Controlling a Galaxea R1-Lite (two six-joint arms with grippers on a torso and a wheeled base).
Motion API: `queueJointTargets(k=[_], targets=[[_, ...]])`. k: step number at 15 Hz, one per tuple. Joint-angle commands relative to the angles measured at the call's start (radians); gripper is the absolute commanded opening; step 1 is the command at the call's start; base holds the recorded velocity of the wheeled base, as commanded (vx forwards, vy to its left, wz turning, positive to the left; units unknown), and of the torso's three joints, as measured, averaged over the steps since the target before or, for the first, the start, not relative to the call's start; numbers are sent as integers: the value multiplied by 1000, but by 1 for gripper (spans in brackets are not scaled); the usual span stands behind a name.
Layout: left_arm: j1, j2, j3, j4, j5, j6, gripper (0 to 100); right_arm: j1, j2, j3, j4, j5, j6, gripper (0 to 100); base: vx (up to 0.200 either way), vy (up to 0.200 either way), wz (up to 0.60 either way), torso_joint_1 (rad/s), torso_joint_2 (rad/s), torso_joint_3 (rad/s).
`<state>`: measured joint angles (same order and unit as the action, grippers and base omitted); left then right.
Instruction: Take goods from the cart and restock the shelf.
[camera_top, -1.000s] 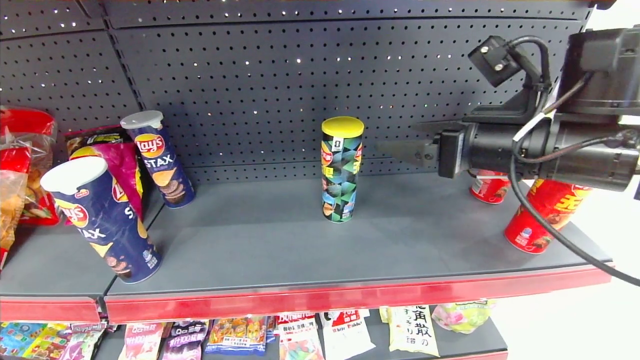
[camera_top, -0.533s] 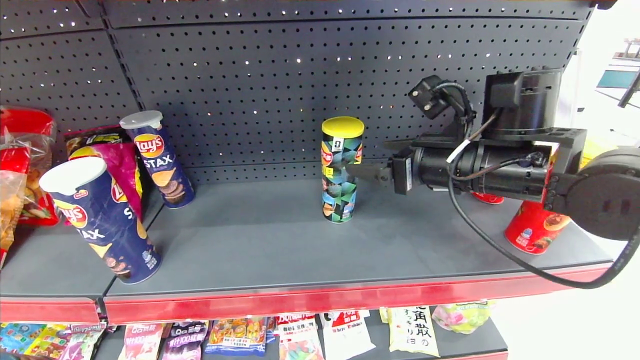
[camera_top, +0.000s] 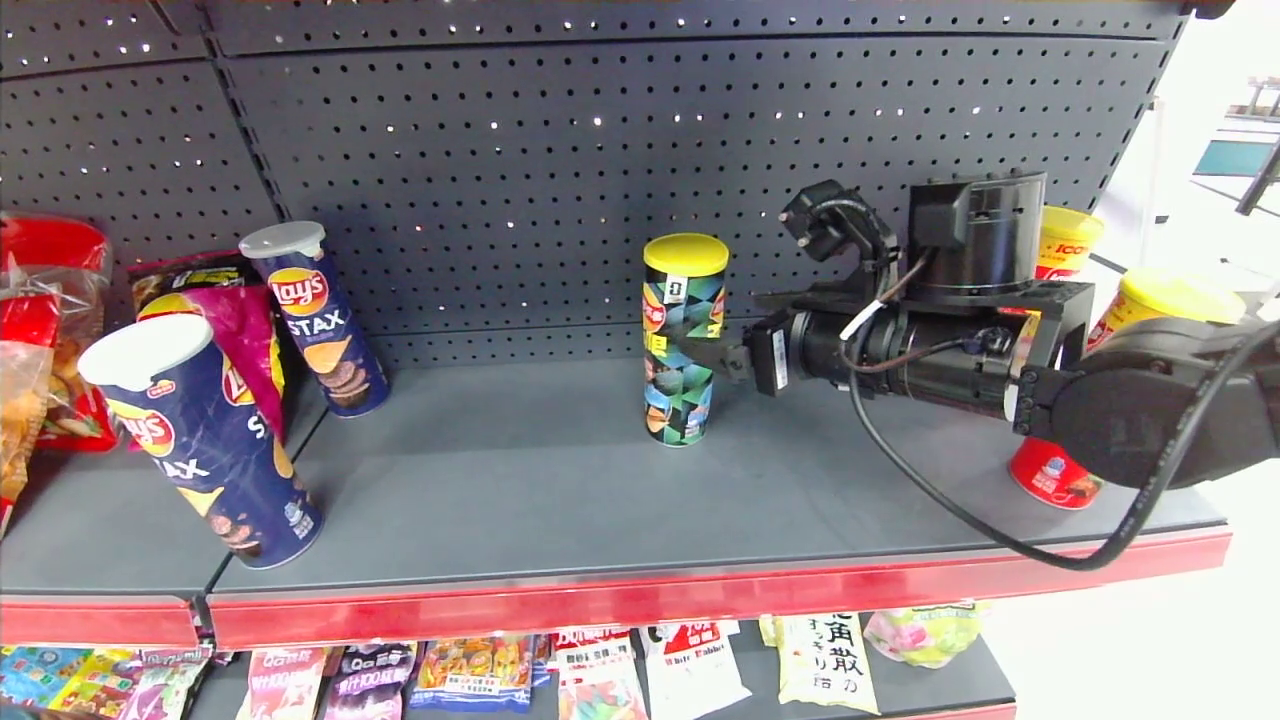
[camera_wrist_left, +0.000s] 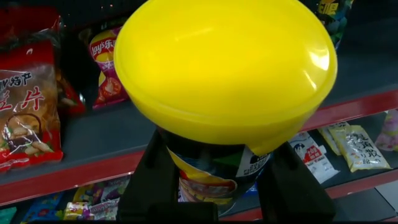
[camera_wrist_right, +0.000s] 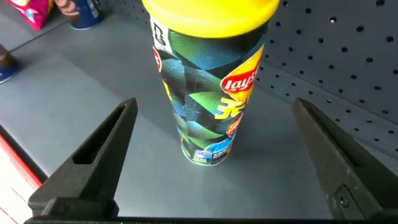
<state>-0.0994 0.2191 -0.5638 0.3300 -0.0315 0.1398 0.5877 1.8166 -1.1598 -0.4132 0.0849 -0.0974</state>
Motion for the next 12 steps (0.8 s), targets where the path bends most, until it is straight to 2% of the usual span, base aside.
queueJointTargets(k=[1, 12], targets=[[0, 2, 2, 0, -1, 0, 0, 0, 9, -15, -1, -1, 4, 100, 0, 0, 0, 0, 0, 0], [0, 9, 1, -2, 1, 0, 0, 47, 99, -112, 1, -77, 21, 100, 0, 0, 0, 0, 0, 0]])
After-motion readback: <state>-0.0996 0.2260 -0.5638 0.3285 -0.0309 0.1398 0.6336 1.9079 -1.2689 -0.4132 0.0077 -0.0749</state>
